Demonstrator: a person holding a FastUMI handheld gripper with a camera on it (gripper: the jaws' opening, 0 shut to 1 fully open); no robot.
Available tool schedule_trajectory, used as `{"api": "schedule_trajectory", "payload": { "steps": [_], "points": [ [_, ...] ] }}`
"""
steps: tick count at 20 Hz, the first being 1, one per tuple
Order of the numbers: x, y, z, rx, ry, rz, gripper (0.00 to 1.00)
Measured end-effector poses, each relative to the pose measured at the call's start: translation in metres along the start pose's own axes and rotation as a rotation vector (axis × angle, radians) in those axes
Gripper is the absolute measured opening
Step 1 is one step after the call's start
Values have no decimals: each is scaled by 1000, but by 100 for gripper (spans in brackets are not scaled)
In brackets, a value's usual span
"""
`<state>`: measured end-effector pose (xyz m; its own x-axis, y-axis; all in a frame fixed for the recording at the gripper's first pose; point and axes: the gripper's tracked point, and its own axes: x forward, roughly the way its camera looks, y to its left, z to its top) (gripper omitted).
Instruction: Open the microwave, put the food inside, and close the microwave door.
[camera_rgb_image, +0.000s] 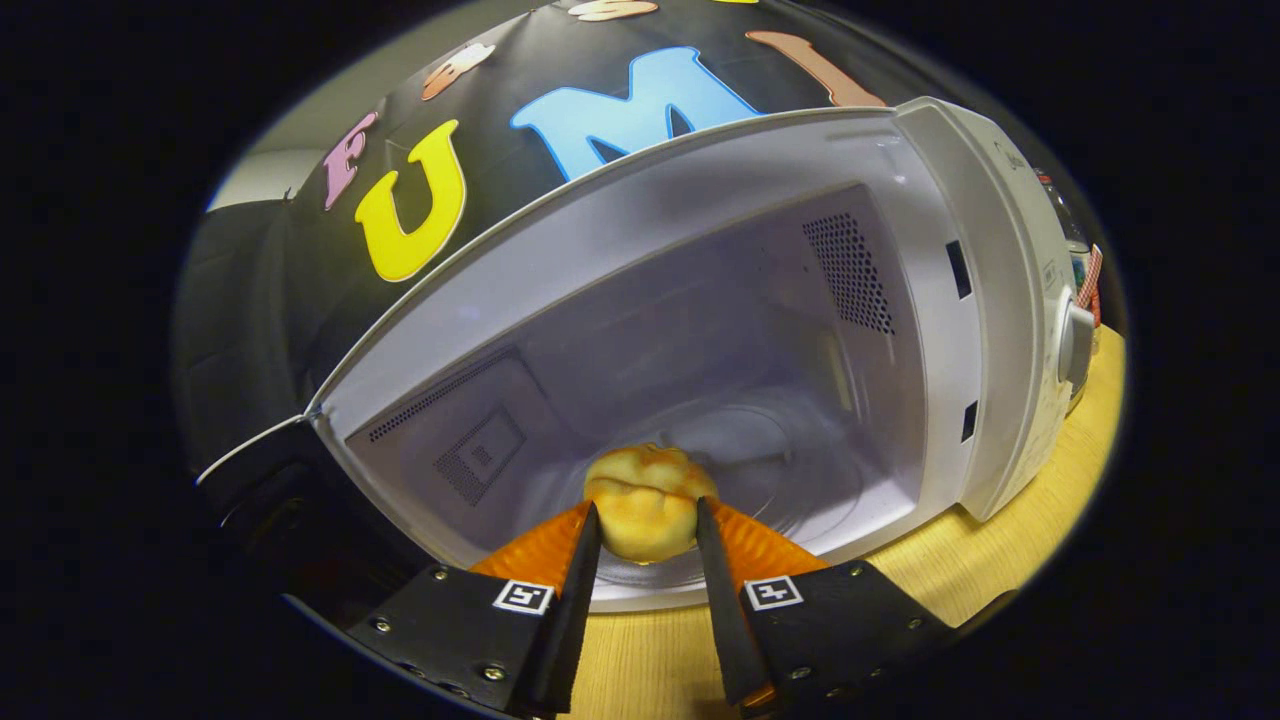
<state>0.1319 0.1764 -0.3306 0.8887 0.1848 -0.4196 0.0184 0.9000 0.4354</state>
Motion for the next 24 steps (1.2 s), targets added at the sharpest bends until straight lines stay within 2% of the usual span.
{"api": "schedule_trajectory", "payload": {
  "steps": [6,8,11,18,20,24],
  "points": [
    [18,-2,-9,78,24,4,56],
    [21,-2,-5,62,6,-9,59],
    [18,-7,-10,-4,25,-43,80],
    [-9,5,2,-29,45,13,83],
    [-30,19,16,-40,31,60,83],
    [-81,40,51,-151,-45,120,82]
  ]
}}
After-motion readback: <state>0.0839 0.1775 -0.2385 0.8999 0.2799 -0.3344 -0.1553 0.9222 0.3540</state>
